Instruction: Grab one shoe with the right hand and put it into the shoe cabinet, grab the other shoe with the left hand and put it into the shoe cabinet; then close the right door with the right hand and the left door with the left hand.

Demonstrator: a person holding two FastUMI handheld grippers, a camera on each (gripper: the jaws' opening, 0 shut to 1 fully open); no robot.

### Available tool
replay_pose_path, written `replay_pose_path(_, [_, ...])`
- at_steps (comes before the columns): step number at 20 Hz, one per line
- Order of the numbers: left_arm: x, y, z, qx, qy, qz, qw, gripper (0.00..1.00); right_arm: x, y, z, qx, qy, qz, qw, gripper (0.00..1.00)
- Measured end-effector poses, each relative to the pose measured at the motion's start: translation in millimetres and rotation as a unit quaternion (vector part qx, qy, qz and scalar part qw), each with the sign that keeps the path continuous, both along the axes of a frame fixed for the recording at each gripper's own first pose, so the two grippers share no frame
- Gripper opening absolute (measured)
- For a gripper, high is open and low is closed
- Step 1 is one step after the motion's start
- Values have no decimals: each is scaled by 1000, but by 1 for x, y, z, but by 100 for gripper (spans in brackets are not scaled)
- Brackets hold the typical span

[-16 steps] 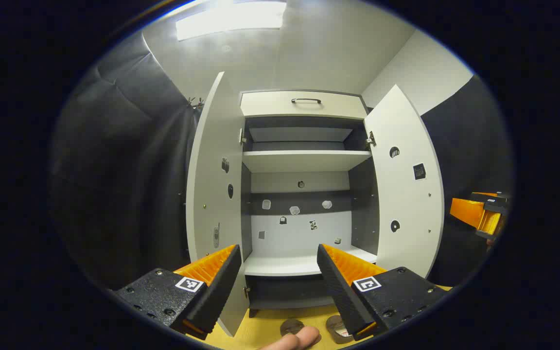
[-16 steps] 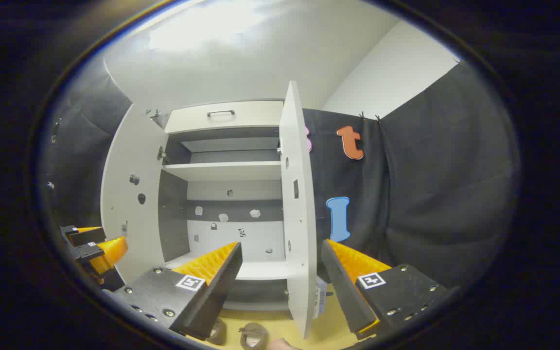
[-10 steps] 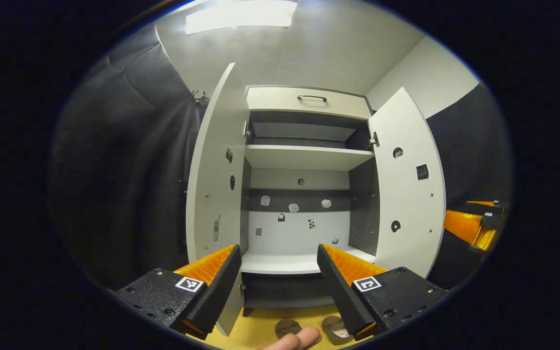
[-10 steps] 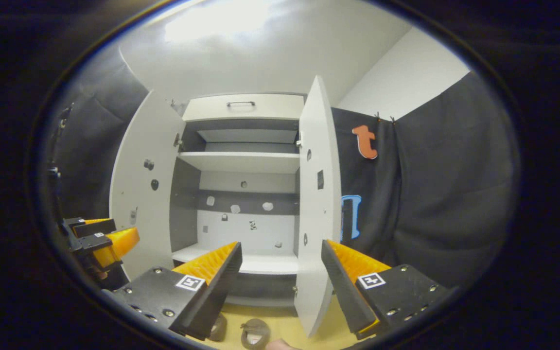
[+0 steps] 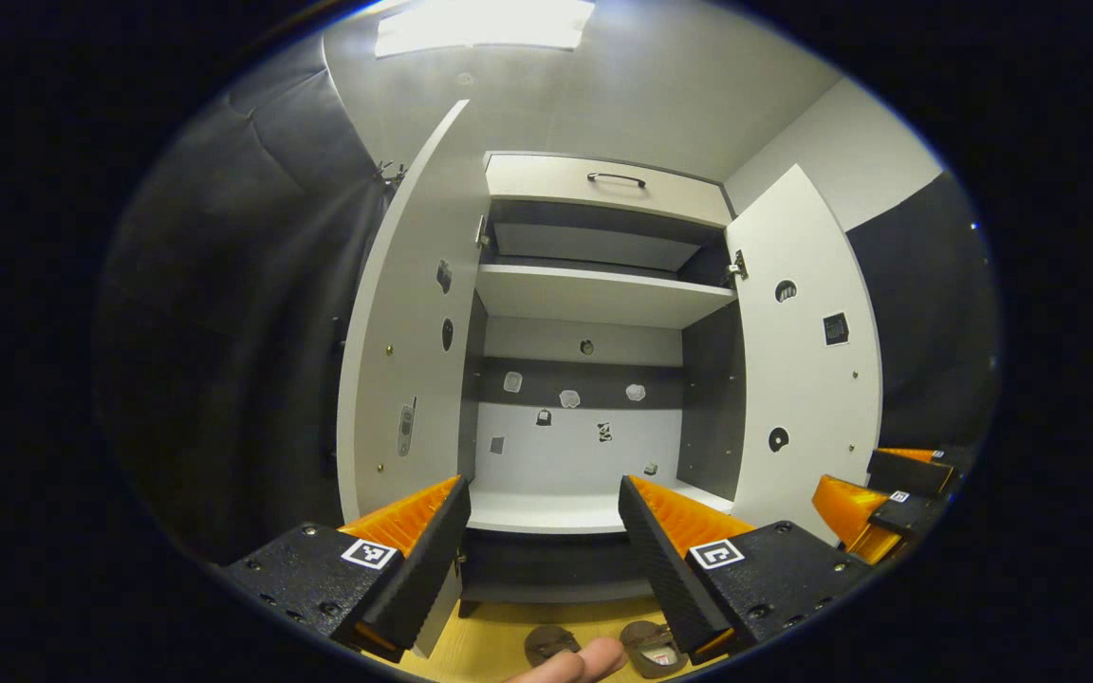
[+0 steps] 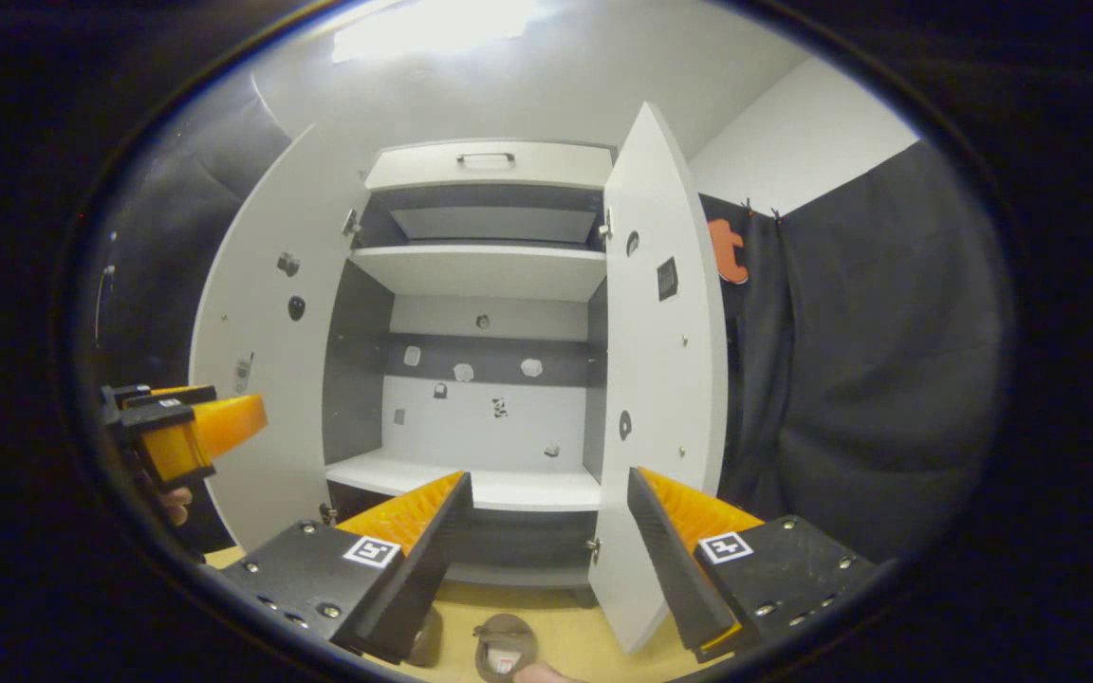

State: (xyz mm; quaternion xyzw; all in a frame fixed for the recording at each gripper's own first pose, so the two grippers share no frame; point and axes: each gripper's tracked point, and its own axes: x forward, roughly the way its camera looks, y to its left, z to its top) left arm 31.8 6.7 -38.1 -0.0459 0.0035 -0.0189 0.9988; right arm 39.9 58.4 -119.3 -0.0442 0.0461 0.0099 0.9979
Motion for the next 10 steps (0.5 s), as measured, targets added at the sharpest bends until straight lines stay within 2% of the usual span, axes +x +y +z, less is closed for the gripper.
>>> replay_pose_path(4, [9, 1, -14, -18, 1, -9, 1000, 96, 16, 4, -64, -12, 19, -12, 1000, 99])
replay_pose_path(6, [14, -1, -20, -4, -4, -14, 1000, 96, 18, 9, -101, -21, 37, -6, 999, 99])
replay_pose_path(8, [21, -5, -26, 10, -8, -18, 1000, 96, 16, 10, -145, -32, 66, 1, 997, 99])
replay_pose_path(10, [29, -8, -35, 3, -10, -18, 1000, 93, 8, 13, -196, -35, 111, 13, 993, 98])
